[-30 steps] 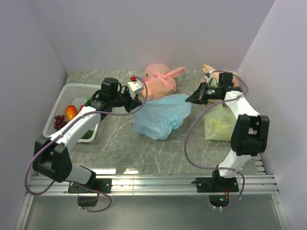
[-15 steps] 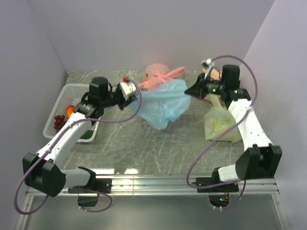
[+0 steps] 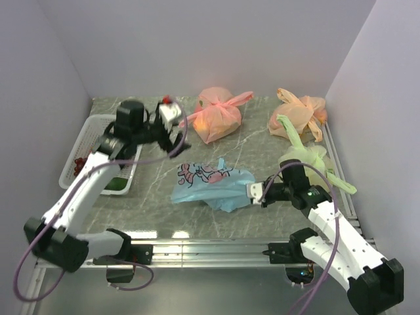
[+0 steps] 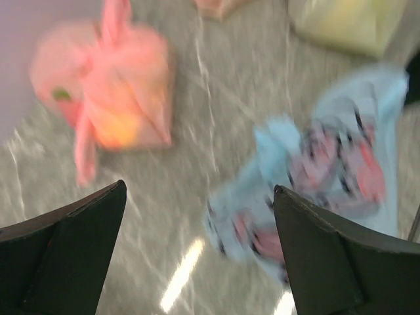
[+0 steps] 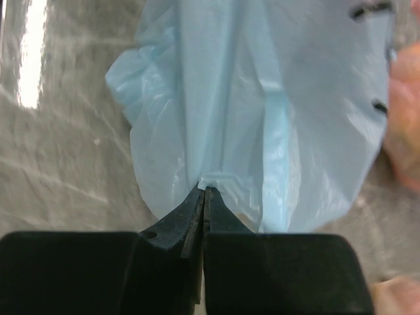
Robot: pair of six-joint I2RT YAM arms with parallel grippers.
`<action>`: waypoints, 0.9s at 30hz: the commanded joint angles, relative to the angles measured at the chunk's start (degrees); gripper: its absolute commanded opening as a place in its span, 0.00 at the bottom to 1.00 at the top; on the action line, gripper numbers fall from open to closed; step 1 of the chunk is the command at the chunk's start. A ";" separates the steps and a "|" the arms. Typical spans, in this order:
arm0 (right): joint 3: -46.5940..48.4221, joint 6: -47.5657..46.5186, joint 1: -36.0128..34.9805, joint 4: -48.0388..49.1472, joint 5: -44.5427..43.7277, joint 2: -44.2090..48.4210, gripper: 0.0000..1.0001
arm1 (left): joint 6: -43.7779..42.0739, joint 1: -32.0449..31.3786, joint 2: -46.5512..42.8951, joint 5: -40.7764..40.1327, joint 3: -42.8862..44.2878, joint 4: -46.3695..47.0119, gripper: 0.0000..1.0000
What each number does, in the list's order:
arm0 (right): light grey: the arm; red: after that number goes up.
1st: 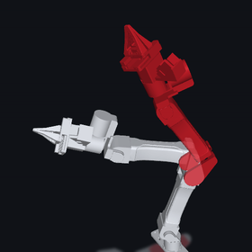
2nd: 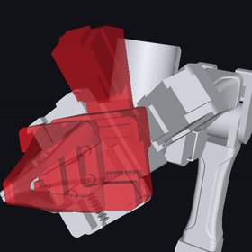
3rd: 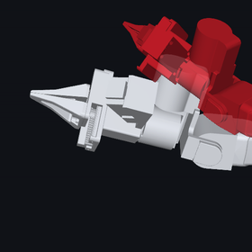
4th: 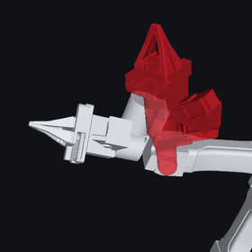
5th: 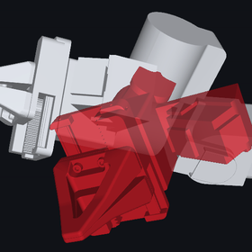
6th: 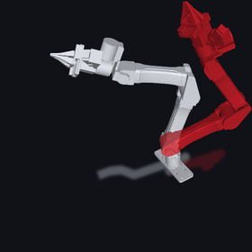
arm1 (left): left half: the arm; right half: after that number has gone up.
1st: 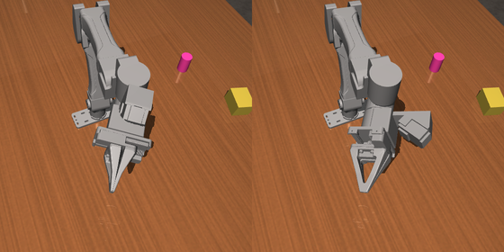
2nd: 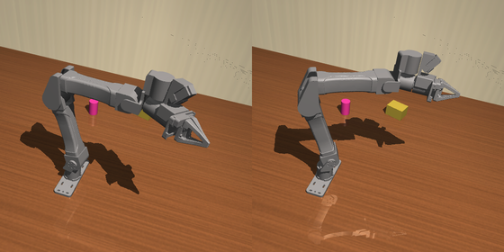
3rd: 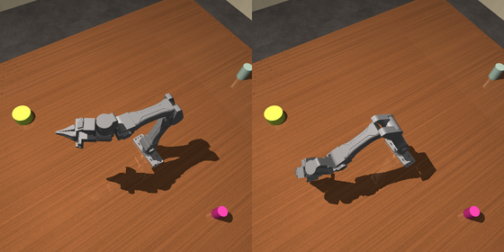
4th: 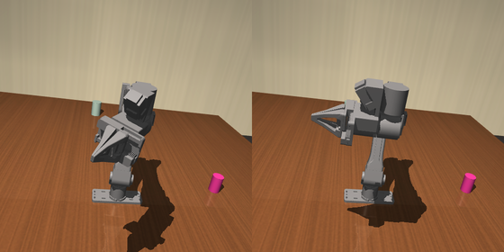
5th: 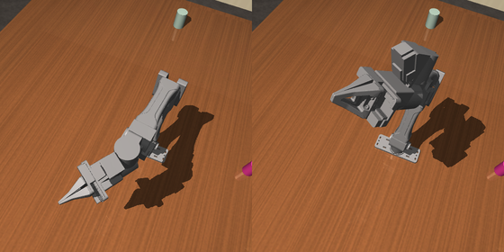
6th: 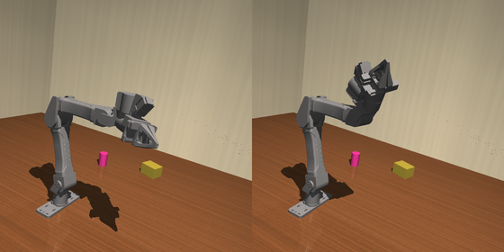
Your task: Place the fake fruits into the plastic bag and tie a complex knot
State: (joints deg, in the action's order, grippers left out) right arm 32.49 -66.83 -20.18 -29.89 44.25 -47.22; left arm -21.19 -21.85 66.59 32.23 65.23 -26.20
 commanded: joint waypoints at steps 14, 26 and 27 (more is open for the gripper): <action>-4.10 -39.43 -5.92 -7.90 -7.68 8.02 0.00 | 3.01 -9.10 35.12 12.58 30.17 -22.76 0.99; -3.84 -42.07 -6.27 -8.78 -7.78 8.64 0.00 | 8.60 -10.32 32.55 14.37 20.55 -8.10 0.99; -3.75 -41.98 -6.27 -8.70 -7.69 8.46 0.00 | 9.23 -10.84 32.90 13.14 20.20 -6.60 0.99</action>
State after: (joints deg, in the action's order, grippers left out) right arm 28.36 -107.00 -26.02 -37.91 36.10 -39.13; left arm -14.81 -31.90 97.30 45.91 85.10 -39.29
